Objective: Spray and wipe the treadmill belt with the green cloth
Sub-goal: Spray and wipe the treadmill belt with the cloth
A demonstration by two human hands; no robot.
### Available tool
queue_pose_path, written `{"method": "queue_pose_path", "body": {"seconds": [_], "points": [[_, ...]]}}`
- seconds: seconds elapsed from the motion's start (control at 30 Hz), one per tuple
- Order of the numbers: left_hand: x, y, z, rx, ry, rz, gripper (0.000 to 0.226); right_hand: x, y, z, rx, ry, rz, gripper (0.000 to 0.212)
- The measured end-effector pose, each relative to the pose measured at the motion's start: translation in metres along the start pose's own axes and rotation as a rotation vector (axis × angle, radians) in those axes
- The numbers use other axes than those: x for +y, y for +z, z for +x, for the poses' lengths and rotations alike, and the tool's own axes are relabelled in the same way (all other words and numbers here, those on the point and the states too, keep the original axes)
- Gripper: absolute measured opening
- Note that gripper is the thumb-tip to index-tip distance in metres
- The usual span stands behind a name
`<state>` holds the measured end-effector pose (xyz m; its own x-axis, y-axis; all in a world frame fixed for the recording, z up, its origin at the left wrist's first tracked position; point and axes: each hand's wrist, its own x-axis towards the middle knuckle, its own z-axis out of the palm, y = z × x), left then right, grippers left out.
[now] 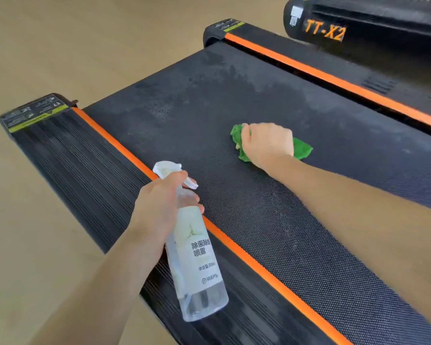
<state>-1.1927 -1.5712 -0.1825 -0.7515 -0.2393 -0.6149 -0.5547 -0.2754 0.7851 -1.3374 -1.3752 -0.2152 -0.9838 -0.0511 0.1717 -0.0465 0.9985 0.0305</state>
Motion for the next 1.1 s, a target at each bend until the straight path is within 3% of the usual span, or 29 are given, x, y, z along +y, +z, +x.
{"method": "queue_pose_path", "body": {"seconds": [0.07,0.2,0.33,0.37,0.43,0.53,0.63,0.7,0.83,0.93,1.03,1.1], "points": [[0.002,0.001,-0.001,-0.005,-0.002,0.014,0.026,0.006,-0.005,-0.052,-0.02,-0.119,0.045,0.048],[0.001,0.003,-0.007,-0.006,0.024,0.022,0.029,0.051,-0.027,-0.171,-0.078,-0.545,0.216,0.04],[0.003,0.004,-0.002,0.02,-0.01,0.041,0.04,0.076,-0.022,-0.158,-0.023,-0.853,0.195,0.036],[0.004,0.004,0.003,0.034,-0.031,0.045,0.041,0.069,-0.018,-0.136,0.018,-0.81,0.16,0.037],[0.002,0.004,0.008,0.037,-0.042,0.039,0.042,0.046,-0.007,-0.08,0.107,-0.553,0.111,0.043],[-0.001,0.002,0.01,0.011,-0.04,0.041,0.041,0.001,0.004,-0.006,0.085,-0.175,0.037,0.048],[-0.002,-0.004,0.011,-0.025,-0.038,0.039,0.035,-0.025,0.004,0.006,0.044,-0.046,0.043,0.046],[-0.003,-0.007,0.009,-0.054,-0.02,0.026,0.036,-0.026,-0.005,-0.03,-0.004,-0.159,0.047,0.047],[0.0,-0.006,-0.009,-0.041,0.051,0.028,0.028,-0.002,-0.027,-0.142,-0.085,-0.616,0.2,0.043],[0.009,-0.007,0.0,-0.001,0.006,0.022,0.03,0.01,-0.025,-0.151,-0.051,-0.807,0.26,0.044],[0.023,-0.024,0.018,0.026,0.01,0.035,0.029,-0.019,-0.012,-0.107,0.043,-0.844,0.222,0.046],[0.031,-0.041,0.03,0.029,0.028,0.032,0.028,-0.052,-0.005,-0.065,0.1,-0.731,0.179,0.046]]}}
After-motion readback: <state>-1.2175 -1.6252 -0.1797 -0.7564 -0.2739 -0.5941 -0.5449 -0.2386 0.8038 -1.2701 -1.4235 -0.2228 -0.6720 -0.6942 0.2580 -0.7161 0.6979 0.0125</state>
